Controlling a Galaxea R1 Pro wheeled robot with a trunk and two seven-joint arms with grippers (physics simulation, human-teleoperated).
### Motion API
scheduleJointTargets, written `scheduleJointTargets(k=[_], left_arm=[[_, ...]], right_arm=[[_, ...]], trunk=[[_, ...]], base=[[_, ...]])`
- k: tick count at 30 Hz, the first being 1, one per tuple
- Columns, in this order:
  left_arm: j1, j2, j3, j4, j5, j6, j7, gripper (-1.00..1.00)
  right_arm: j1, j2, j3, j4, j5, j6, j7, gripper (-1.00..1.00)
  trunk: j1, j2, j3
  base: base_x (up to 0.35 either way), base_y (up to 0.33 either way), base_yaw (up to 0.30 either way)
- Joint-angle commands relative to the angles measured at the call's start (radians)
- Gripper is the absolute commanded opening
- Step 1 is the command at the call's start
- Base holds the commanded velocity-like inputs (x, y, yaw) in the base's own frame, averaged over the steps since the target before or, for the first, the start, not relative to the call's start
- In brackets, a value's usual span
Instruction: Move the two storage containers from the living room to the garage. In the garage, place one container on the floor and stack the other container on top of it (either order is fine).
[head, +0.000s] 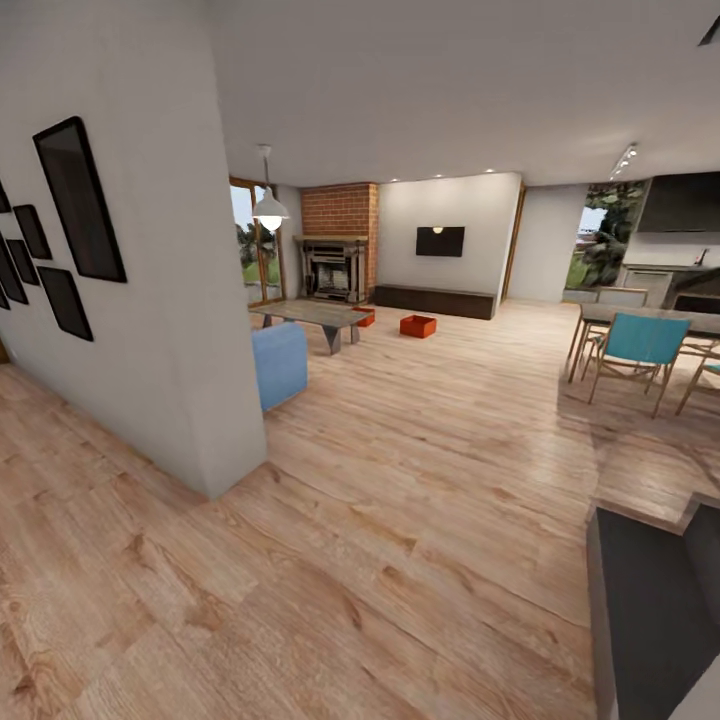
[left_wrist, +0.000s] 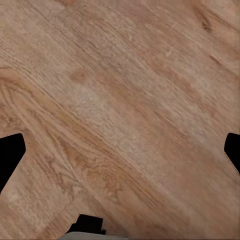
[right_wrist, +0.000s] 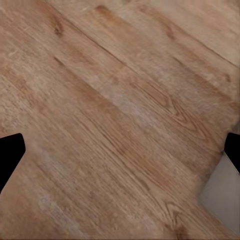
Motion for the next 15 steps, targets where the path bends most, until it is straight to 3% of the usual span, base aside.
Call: scheduleJointTargets(k=[1, 10, 15], left_arm=[[-0.001, 0.000, -0.001, 0.001, -0.001, -0.002, 0.005, 1.00], [-0.001, 0.000, -0.001, 0.001, -0.001, 0.000, 0.004, 1.00], [-0.001, 0.000, -0.001, 0.001, -0.001, 0.000, 0.003, 1.00]], right_arm=[[0.000, 0.001, -0.006, -0.001, 0.010, -0.001, -0.003, 1.00], [0.000, -0.001, -0.005, -0.002, 0.007, 0.002, 0.000, 1.00], [-0.002, -0.033, -0.008, -0.006, 0.002, 0.006, 0.064, 1.00]], trunk=[[0.001, 0.000, -0.001], [0.001, 0.000, -0.001], [0.001, 0.000, -0.001]], base=[[0.318, 0.000, 0.000], [0.318, 0.000, 0.000], [0.318, 0.000, 0.000]])
